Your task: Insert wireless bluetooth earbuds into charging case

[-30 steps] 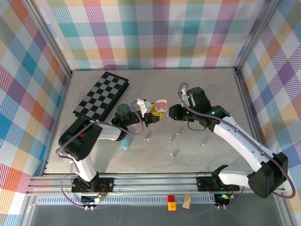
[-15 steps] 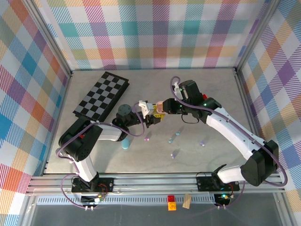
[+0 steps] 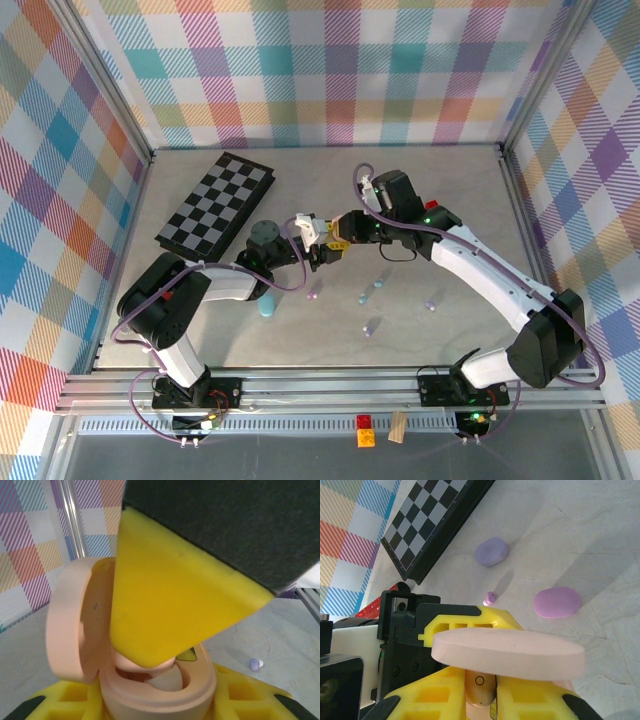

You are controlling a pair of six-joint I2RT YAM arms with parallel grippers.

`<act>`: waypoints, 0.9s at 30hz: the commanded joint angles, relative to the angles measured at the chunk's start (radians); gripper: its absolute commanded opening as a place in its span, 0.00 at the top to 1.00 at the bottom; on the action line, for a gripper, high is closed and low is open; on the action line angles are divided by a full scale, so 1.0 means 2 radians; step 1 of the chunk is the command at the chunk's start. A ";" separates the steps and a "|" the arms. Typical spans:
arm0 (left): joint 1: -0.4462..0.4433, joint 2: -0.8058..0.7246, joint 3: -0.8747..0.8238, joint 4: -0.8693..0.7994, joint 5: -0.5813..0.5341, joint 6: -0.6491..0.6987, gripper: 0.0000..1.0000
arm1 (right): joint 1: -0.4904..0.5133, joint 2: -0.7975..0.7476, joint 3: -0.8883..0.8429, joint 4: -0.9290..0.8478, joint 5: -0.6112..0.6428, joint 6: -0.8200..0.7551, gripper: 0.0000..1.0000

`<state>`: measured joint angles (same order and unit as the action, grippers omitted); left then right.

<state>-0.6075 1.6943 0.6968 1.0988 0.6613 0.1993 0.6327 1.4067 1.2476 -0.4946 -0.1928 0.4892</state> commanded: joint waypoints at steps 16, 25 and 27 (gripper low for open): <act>-0.003 -0.022 0.004 0.013 -0.014 -0.001 0.73 | 0.004 -0.037 -0.013 0.009 0.018 0.000 0.58; -0.001 -0.032 0.001 0.017 -0.040 -0.028 0.74 | -0.035 -0.167 -0.128 0.068 0.110 -0.016 0.53; -0.001 -0.035 -0.001 0.019 -0.037 -0.029 0.75 | -0.056 -0.199 -0.165 0.088 0.135 -0.015 0.52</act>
<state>-0.6083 1.6573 0.6968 1.0985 0.5995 0.1638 0.5579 1.0634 0.9886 -0.4015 -0.0319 0.4793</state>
